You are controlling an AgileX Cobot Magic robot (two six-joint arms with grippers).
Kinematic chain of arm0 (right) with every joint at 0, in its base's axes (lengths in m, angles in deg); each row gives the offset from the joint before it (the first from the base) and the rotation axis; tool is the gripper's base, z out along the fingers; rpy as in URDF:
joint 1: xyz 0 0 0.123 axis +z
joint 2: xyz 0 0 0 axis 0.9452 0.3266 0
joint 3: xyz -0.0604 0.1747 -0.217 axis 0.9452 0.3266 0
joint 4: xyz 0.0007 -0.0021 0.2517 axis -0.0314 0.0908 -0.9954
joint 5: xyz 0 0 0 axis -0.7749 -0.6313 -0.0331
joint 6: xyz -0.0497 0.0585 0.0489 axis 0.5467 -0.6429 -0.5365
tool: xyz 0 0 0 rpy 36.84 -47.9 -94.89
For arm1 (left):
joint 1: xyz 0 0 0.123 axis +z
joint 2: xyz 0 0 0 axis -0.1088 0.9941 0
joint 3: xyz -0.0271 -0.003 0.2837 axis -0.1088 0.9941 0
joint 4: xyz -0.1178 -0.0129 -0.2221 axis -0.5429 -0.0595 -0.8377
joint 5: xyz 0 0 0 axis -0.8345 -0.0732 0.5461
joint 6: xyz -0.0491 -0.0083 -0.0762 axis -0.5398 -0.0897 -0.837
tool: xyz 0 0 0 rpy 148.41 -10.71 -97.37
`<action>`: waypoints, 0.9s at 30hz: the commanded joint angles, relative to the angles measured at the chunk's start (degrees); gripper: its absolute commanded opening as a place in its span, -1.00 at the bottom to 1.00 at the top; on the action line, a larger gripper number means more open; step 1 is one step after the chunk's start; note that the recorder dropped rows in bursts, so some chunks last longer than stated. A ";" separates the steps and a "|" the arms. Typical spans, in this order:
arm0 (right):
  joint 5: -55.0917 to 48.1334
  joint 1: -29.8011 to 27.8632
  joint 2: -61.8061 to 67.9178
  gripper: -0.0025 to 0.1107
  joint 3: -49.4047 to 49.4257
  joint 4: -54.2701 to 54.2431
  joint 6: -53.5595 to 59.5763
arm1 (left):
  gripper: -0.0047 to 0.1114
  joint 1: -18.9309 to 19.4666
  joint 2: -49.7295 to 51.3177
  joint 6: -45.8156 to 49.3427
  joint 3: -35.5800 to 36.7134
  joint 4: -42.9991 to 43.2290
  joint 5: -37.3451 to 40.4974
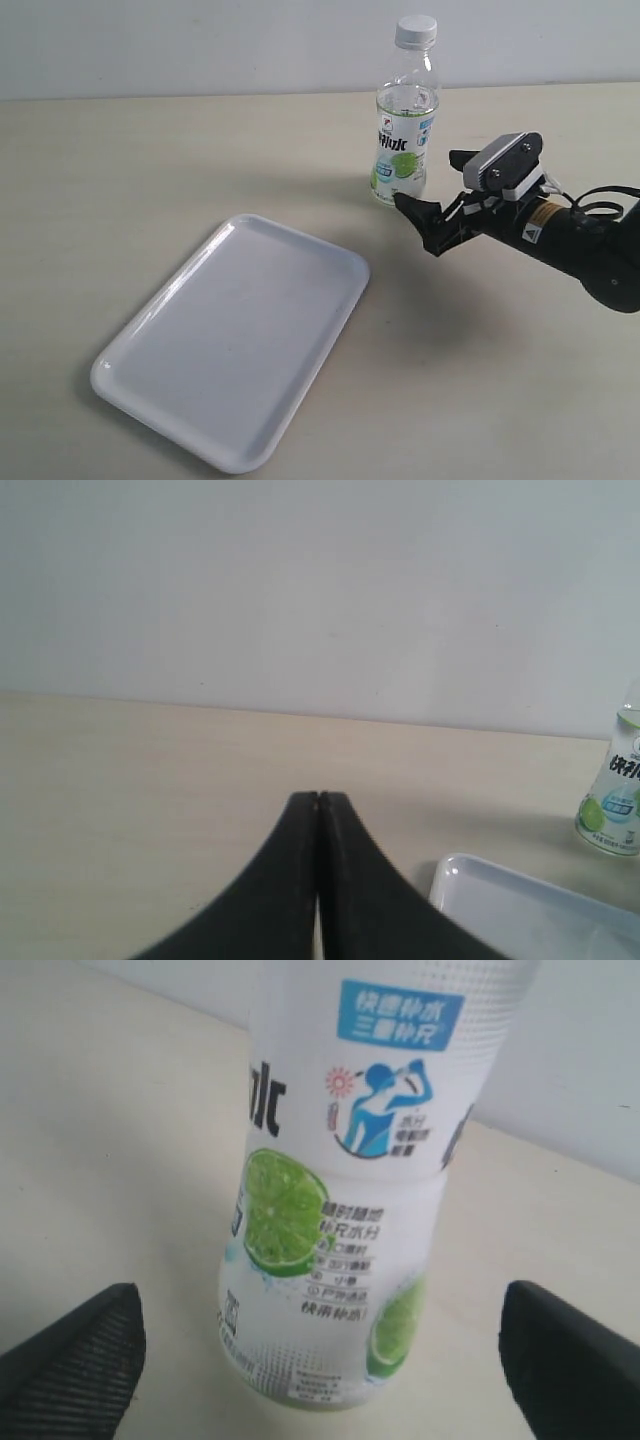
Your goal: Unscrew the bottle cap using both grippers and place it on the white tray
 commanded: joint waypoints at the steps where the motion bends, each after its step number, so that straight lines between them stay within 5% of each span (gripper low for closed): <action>1: -1.47 0.78 1.46 0.65 -3.60 1.50 -3.04 | -0.92 0.03 -0.33 0.03 0.19 0.21 -0.07; 27: -9.67 3.18 6.44 0.65 -16.65 5.45 -11.29 | -0.92 0.03 -0.33 0.03 0.19 0.21 -0.07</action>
